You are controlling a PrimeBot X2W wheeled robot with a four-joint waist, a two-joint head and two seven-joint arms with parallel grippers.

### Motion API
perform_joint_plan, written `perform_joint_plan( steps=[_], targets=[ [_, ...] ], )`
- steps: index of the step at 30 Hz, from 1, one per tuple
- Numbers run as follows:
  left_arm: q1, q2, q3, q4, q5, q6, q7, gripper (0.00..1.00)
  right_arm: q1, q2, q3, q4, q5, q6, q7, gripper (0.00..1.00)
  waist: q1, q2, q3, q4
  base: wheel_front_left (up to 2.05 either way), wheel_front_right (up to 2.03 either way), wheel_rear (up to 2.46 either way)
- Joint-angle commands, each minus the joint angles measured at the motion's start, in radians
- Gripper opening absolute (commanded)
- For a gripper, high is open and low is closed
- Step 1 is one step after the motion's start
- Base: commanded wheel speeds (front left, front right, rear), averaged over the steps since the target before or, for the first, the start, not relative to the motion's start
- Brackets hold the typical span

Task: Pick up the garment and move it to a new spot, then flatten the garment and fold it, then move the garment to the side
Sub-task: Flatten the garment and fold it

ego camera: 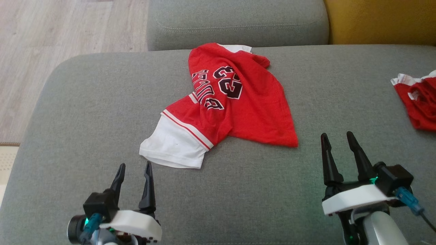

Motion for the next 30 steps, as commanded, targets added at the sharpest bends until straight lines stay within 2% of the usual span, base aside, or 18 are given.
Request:
perform_joint_plan(
  steps=[1,7,11,17,20,30],
  targets=[
    [-0.029,0.001,0.023,-0.038,-0.002,0.006,-0.012,1.00,-0.023,0.000,0.018,-0.032,-0.014,0.007,0.002,1.00,0.0000,-0.0001,0.001,0.003,0.00,0.00,0.00],
    [-0.035,0.001,0.009,-0.041,-0.005,0.006,-0.012,1.00,-0.026,0.000,0.001,-0.012,-0.030,0.007,0.032,1.00,0.0000,-0.0001,0.014,0.019,0.00,0.00,0.00],
    [-0.042,0.001,-0.002,-0.043,-0.008,0.008,-0.012,1.00,-0.053,0.000,-0.032,0.048,-0.059,0.007,0.081,1.00,0.0000,-0.0001,0.029,0.040,0.00,0.00,0.00],
    [-0.053,0.001,-0.022,-0.047,-0.016,0.011,-0.012,1.00,-0.145,0.000,-0.071,0.212,-0.053,0.007,0.120,1.00,0.0000,-0.0001,0.058,0.086,0.00,0.00,0.00],
    [-0.060,0.001,-0.031,-0.047,-0.020,0.014,-0.012,1.00,-0.217,0.000,-0.089,0.334,-0.058,0.007,0.117,1.00,0.0000,-0.0001,0.078,0.117,0.00,0.00,0.00],
    [-0.076,0.001,-0.038,-0.048,-0.028,0.017,-0.012,1.00,-0.360,0.000,-0.121,0.594,-0.092,0.007,0.079,1.00,0.0000,-0.0001,0.121,0.172,0.00,0.00,0.00]
  ],
)
